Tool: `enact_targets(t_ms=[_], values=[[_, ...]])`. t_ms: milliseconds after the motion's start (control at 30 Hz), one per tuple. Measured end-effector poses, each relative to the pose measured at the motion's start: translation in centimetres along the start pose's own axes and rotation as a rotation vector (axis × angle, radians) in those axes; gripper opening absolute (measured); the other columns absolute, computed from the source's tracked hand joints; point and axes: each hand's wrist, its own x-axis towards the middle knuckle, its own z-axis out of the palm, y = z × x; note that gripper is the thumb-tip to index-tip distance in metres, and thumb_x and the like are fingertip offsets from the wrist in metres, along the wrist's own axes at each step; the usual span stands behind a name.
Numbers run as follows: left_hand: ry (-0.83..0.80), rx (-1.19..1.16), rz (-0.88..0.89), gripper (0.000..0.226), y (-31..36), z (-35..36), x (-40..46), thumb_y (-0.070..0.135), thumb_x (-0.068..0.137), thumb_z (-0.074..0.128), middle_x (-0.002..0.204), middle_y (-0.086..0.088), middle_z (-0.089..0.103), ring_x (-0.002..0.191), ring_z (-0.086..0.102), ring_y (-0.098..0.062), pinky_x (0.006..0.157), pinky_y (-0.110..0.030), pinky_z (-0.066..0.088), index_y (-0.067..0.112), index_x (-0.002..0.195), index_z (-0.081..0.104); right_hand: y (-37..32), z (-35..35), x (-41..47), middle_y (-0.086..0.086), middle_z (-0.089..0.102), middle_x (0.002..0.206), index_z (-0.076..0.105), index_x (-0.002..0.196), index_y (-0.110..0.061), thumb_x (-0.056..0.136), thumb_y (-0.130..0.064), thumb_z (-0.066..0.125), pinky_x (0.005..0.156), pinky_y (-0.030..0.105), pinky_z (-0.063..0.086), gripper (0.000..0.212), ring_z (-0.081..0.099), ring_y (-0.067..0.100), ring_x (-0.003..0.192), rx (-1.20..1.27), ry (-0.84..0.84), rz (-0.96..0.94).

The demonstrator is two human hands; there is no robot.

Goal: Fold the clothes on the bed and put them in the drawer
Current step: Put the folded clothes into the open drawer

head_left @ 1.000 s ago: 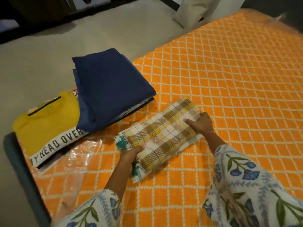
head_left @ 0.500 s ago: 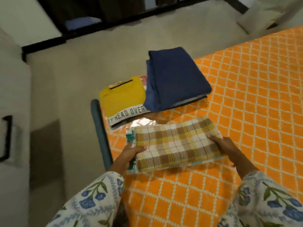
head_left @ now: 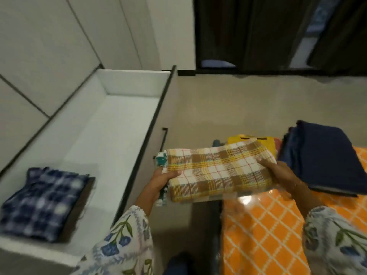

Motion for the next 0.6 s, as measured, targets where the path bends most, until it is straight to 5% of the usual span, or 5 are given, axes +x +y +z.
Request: enact_targets(t_ms=[133,267,433,600], values=[[0.186,-0.141,0.11,0.029,3.7,-7.4,-3.5,0.002,0.081,0.068,0.098,-0.004,0.07,0.083,0.066,-0.013,0.062,-0.019,0.055,0.012,0.108,0.064,-10.8,7.5,0.0,0.015,0.068,0.105,0.067,0.098,-0.008,0.084,-0.034,0.068,0.077,0.038,0.053,0.03,0.065,0.027,0.086,-0.111,-0.157,-0.168],[0.402,-0.34,0.142,0.028,4.1,-15.5,-7.1,0.003,0.084,0.067,0.098,-0.003,0.068,0.083,0.064,-0.014,0.056,-0.019,0.053,0.013,0.109,0.061,-20.2,17.7,-1.7,0.005,0.067,0.091,0.061,0.102,-0.008,0.09,-0.035,0.06,0.057,0.022,0.047,0.029,0.063,0.014,0.074,-0.287,-0.397,-0.351],[0.615,-0.552,0.055,0.035,-0.4,-21.8,-8.8,0.013,0.084,0.067,0.109,-0.002,0.066,0.111,0.056,-0.024,0.088,-0.033,0.043,0.015,0.118,0.059,-25.9,31.7,-1.3,0.006,0.061,0.101,0.06,0.11,-0.006,0.088,-0.037,0.062,0.072,0.026,0.046,0.038,0.059,0.018,0.082,-0.558,-0.585,-0.447],[0.649,-0.727,-0.141,0.011,-5.7,-22.1,-6.6,0.007,0.091,0.054,0.094,0.0,0.057,0.086,0.051,-0.017,0.07,-0.029,0.039,0.009,0.101,0.057,-23.9,41.8,2.6,0.016,0.06,0.117,0.056,0.122,0.002,0.086,-0.034,0.066,0.089,0.035,0.047,0.052,0.058,0.029,0.099,-0.844,-0.674,-0.42]])
